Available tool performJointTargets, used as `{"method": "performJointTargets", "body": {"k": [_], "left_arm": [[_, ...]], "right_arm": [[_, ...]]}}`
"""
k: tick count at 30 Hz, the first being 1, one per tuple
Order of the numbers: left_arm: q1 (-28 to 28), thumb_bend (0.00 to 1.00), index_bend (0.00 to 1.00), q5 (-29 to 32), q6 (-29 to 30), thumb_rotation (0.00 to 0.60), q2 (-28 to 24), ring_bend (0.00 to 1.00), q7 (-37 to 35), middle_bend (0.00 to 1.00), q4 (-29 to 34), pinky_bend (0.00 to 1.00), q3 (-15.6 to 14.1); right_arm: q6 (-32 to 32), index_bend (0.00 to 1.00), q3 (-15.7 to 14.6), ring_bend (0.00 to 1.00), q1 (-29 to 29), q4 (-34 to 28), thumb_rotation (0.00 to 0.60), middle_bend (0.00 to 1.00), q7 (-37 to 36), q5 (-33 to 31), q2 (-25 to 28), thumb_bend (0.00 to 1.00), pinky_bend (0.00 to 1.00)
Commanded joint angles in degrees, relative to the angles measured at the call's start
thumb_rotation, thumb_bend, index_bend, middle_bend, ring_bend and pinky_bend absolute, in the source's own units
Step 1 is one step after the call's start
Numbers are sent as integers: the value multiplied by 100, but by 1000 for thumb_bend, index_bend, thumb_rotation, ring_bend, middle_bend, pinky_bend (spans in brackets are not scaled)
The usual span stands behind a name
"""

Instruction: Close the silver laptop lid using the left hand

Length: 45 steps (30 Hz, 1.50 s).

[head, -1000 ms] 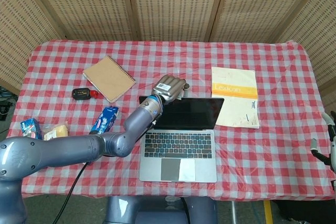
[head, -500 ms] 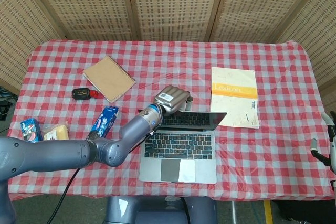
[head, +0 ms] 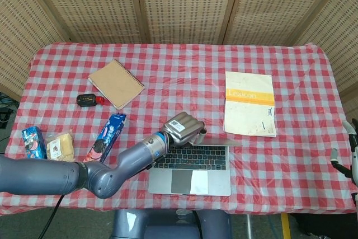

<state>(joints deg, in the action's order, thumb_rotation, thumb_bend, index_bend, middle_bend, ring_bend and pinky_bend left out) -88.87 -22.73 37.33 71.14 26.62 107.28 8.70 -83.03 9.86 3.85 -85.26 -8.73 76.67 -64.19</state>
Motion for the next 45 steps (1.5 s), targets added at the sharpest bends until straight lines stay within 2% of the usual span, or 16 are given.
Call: {"method": "performJointTargets", "body": {"k": [1, 8, 15, 45], "left_arm": [[83, 1000, 540, -217, 40, 600, -52, 405, -30, 353, 256, 454, -122], [257, 1000, 540, -485, -30, 600, 42, 405, -227, 353, 481, 453, -283], [452, 1000, 540, -747, -91, 600, 219, 405, -439, 353, 429, 453, -483], [955, 1000, 540, -1268, -409, 600, 1080, 405, -1086, 353, -466, 453, -1036]], "right_arm": [[-3, 0, 1, 0, -2, -8, 600, 0, 1, -1, 4, 724, 0], [0, 0, -4, 0, -2, -24, 600, 0, 31, -3, 8, 726, 0], [-3, 0, -1, 0, -3, -39, 600, 0, 63, -17, 8, 726, 0], [36, 14, 60, 0, -14, -62, 600, 0, 128, -188, 28, 728, 0]]}}
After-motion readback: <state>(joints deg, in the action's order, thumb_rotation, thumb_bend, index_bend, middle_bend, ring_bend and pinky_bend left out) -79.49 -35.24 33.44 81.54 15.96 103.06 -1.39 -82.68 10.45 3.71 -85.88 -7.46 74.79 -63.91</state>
